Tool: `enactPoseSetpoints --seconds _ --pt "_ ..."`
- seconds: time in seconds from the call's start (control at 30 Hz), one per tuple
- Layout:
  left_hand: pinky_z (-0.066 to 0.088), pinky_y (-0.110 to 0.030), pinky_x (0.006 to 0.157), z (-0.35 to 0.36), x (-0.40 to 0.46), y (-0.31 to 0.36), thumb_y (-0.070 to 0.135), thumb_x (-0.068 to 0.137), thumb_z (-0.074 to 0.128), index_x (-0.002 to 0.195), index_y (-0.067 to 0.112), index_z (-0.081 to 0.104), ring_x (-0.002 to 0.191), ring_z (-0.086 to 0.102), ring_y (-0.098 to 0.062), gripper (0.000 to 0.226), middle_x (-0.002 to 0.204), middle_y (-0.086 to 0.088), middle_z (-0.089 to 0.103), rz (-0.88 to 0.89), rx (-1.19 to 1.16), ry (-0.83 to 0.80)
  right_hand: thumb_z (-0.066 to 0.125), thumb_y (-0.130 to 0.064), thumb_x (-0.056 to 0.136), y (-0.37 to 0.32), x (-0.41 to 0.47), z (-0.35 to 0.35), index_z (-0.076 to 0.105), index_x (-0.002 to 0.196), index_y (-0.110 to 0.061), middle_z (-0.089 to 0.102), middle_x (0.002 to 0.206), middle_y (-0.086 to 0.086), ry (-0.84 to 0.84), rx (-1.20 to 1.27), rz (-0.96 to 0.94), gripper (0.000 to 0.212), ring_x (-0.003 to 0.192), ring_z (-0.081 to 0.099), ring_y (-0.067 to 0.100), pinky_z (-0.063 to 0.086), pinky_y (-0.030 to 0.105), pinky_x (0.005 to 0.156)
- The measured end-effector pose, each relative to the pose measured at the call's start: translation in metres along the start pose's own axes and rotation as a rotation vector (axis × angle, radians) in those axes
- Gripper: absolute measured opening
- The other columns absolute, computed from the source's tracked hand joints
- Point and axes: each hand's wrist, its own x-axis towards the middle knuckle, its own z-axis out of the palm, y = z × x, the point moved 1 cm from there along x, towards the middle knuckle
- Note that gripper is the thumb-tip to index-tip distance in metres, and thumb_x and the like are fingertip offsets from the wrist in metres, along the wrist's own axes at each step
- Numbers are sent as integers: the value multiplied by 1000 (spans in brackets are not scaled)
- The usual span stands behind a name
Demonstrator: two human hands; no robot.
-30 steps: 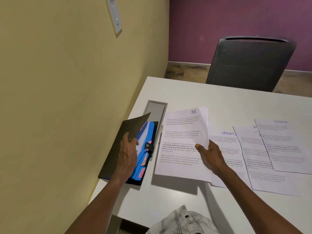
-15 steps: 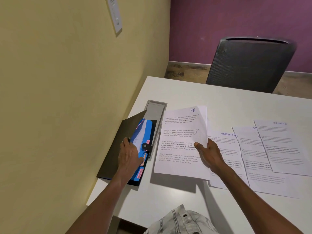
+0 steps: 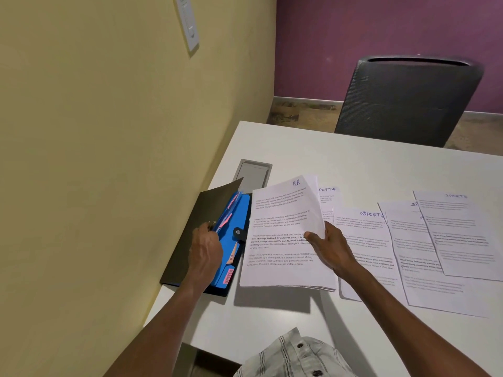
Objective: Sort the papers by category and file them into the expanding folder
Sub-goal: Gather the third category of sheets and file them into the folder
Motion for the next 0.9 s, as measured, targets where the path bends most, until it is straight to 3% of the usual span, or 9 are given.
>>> enactPoseSetpoints --seconds 0.13,0.23,0.3,0.47,0.6,0.67,0.8,0.9 --pt "59 -42 80 -13 2 6 7 92 61 108 -2 59 91 65 -26 18 103 -16 64 -241 -367 26 63 -21 90 -13 -1 13 60 118 -15 70 108 0 -76 -14 -10 29 88 65 15 44 22 60" --pt "58 -27 66 -19 1 5 10 94 61 104 1 59 79 65 -21 14 92 -11 64 -329 -493 25 62 -21 88 -23 0 24 59 116 -15 69 108 1 -148 -60 -9 29 89 65 18 45 22 60" --pt "44 -10 54 -19 2 1 11 95 60 95 4 58 71 61 -17 8 84 -5 58 -337 -491 43 62 -23 88 -30 2 34 58 116 -15 67 110 2 -176 -112 -18 30 92 64 21 45 23 60" --pt "32 -9 35 -22 4 -5 9 92 60 66 5 51 44 42 -6 27 60 5 45 -293 -419 77 56 -22 88 -51 7 62 52 119 -9 61 116 2 -114 -229 -6 34 96 58 23 45 29 71" --pt "26 -11 36 -28 8 -8 8 89 60 58 6 50 42 39 -5 33 55 4 45 -280 -393 50 47 -12 92 -72 11 84 47 118 -6 58 125 12 -44 -198 44 27 90 52 22 43 30 72" --pt "30 -12 37 -29 10 -10 8 90 60 56 9 46 41 40 -7 37 54 6 44 -279 -410 21 44 -8 92 -78 12 98 45 114 -5 58 124 13 -38 -172 67 22 87 51 22 42 30 69" --pt "37 -10 39 -31 14 -11 12 93 59 56 13 45 43 43 -7 39 56 8 45 -281 -403 -14 39 -6 96 -83 5 123 41 112 -3 57 111 13 -20 -165 61 17 80 51 23 42 29 59" --pt "38 -10 40 -28 17 -16 14 93 61 57 13 47 44 45 -9 38 58 5 48 -265 -413 -43 41 -15 100 -82 2 142 38 111 -8 50 95 1 -34 -94 47 14 67 52 11 40 23 50"
